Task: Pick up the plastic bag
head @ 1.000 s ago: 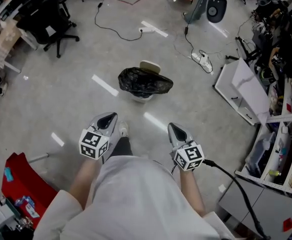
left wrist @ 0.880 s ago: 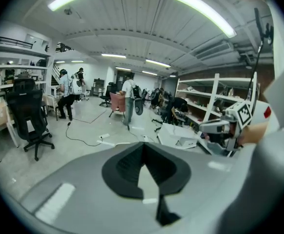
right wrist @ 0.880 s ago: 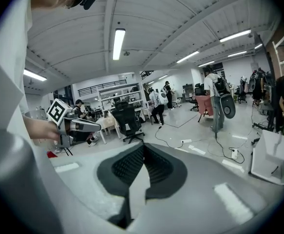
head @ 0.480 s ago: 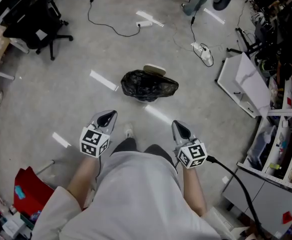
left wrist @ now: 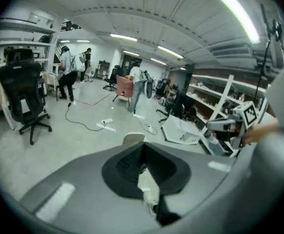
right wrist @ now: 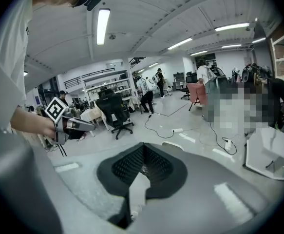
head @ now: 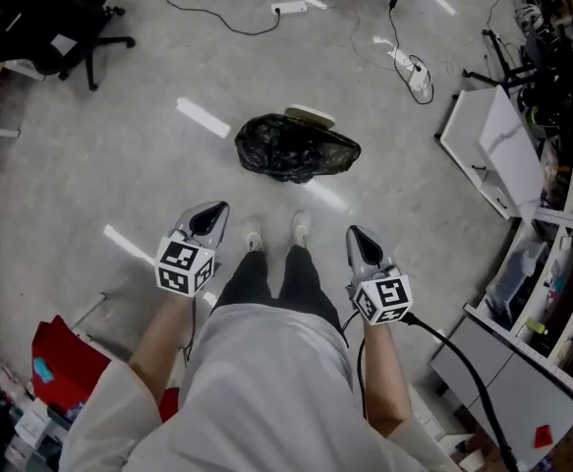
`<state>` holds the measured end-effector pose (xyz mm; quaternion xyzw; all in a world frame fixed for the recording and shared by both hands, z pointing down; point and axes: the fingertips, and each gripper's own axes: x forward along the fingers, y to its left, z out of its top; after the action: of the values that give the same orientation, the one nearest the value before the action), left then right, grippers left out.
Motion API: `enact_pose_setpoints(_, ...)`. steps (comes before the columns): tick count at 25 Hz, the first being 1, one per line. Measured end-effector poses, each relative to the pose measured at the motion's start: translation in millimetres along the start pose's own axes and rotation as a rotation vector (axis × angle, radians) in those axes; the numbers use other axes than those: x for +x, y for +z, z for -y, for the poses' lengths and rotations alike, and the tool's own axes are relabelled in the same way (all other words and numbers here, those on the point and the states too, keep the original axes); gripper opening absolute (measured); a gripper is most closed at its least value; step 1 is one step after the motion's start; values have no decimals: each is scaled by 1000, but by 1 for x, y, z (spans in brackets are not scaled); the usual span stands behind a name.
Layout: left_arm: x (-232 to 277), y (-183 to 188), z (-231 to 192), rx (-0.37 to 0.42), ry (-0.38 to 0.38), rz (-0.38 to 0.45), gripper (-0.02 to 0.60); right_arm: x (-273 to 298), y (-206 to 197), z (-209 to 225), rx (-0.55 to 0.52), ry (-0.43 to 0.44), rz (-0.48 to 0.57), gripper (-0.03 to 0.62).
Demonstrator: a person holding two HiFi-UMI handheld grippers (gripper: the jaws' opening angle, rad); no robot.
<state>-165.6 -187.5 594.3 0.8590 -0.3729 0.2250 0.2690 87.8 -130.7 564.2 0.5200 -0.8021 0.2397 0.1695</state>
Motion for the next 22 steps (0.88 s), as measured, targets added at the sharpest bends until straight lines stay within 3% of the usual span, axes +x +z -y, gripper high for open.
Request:
enact_pose_setpoints(6, 69, -22, -31, -57, 43, -52, 5, 51, -32, 56, 14, 10, -63, 2)
enact_pose_setpoints(8, 98, -42, -46, -99, 49, -79, 5, 73, -51, 78, 26, 9, -96, 2)
enact_pose_setpoints(14, 194, -119, -100, -210, 77, -210, 87, 144, -123, 146, 108, -5, -199, 3)
enact_pose_setpoints(22, 300, -243, -190, -579, 142, -344, 182, 234, -243, 223, 320, -50, -319, 91)
